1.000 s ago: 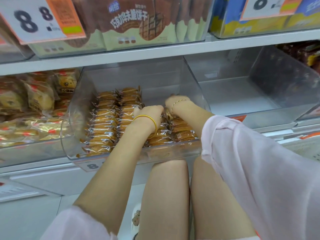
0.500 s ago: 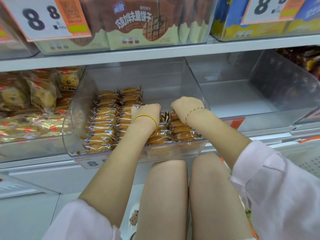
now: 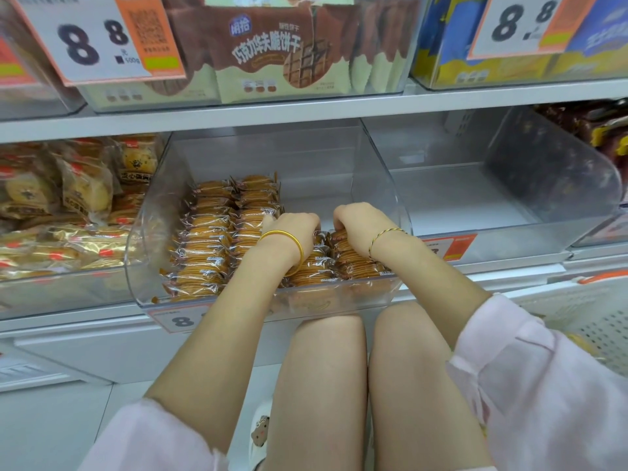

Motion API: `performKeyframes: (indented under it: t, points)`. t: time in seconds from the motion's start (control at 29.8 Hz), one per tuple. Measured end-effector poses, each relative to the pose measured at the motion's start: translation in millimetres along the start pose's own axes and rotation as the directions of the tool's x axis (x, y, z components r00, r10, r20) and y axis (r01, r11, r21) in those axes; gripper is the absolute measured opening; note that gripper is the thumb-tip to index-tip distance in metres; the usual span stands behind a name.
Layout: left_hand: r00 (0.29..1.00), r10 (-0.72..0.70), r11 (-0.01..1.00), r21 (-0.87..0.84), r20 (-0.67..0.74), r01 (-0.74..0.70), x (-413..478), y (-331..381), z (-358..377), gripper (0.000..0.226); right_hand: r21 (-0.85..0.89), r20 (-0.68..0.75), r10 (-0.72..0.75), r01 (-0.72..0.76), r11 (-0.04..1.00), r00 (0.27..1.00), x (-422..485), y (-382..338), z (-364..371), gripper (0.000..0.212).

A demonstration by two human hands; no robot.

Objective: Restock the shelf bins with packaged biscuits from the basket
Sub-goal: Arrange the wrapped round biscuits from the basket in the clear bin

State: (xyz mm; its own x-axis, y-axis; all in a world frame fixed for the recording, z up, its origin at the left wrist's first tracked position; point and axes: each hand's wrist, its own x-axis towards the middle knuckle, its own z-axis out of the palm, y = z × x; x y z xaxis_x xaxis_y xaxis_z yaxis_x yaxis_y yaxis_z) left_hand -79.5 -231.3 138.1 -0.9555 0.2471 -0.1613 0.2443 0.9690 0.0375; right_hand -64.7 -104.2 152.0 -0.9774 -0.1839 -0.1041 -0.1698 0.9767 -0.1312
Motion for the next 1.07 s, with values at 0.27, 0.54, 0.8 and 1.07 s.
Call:
performKeyframes:
  t: [0.27, 0.54, 0.8, 1.07]
  points:
    - [1.000, 0.001, 0.999, -0.032, -0.020, -0.002, -1.0, -2.0, 0.6, 0.038, 0.037, -0.009, 0.021, -0.021, 0.999, 1.000, 1.7, 1.9, 2.0, 0.048]
    - [0.999, 0.004, 0.998, -0.061, -0.046, -0.007, -0.4, -5.0, 2.2, 0.039, -0.088, 0.013, 0.039, -0.038, 0.995, 0.999, 4.2, -2.3, -2.7, 0.042]
    - [0.998, 0.004, 0.999, -0.038, -0.062, -0.006, -3.0, -7.4, 1.9, 0.042, -0.075, -0.086, 0.064, -0.071, 0.995, 0.994, -6.9, -2.1, 0.3, 0.037]
    - [0.997, 0.000, 0.999, -0.048, -0.074, -0.003, -1.9, -5.4, 4.6, 0.042, -0.128, 0.066, 0.005, 0.004, 0.992, 0.998, -13.2, -5.9, 1.9, 0.034]
